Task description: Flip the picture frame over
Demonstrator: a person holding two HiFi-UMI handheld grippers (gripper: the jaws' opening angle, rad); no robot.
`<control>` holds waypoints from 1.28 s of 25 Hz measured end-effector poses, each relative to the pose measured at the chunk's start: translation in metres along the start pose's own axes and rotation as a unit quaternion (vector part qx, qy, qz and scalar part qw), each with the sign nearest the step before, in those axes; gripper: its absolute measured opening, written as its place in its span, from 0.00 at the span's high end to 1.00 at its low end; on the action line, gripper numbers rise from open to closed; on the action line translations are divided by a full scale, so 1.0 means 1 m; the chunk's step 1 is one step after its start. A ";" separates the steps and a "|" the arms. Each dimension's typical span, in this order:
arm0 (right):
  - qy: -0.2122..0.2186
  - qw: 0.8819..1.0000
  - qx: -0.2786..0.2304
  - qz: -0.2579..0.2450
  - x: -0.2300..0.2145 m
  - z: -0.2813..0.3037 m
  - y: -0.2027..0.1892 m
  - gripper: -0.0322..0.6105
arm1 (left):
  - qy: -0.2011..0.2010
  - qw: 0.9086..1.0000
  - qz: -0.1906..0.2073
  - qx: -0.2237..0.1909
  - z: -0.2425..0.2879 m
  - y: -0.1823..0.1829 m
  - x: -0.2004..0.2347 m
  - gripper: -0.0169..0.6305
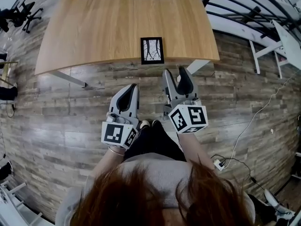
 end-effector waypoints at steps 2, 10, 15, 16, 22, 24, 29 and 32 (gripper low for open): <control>0.018 0.999 0.000 -0.047 0.012 -0.012 0.013 0.57 | -0.004 1.000 0.002 -0.008 0.000 0.006 -0.006 0.96; 0.038 0.992 -0.010 -0.120 0.044 -0.035 0.029 0.93 | -0.015 0.999 0.012 -0.035 -0.007 0.029 -0.023 0.96; 0.052 0.993 -0.003 -0.110 0.057 -0.036 0.032 0.93 | -0.020 0.999 0.018 -0.041 -0.011 0.036 -0.030 0.96; 0.055 0.992 0.001 -0.113 0.060 -0.037 0.031 0.93 | -0.020 0.999 0.018 -0.042 -0.011 0.037 -0.031 0.96; 0.060 0.993 -0.010 -0.104 0.072 -0.044 0.034 0.93 | -0.024 0.998 0.022 -0.049 -0.011 0.047 -0.037 0.96; 0.061 0.993 -0.007 -0.102 0.073 -0.044 0.035 0.93 | -0.021 0.998 0.021 -0.053 -0.010 0.051 -0.037 0.96; 0.065 0.994 0.004 -0.085 0.069 -0.043 0.037 0.93 | -0.022 0.998 0.006 -0.055 -0.006 0.052 -0.039 0.96; 0.068 0.994 0.009 -0.088 0.067 -0.044 0.036 0.93 | -0.023 0.998 0.007 -0.053 -0.004 0.051 -0.041 0.96</control>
Point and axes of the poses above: the fingertips, and each gripper's own axes: z forward along the fingers, x to its left, y out of its top, the point moved 3 cm from there along -z, backward along the fingers, and after that the axes turned 3 degrees about -x, right-handed, at the moved point
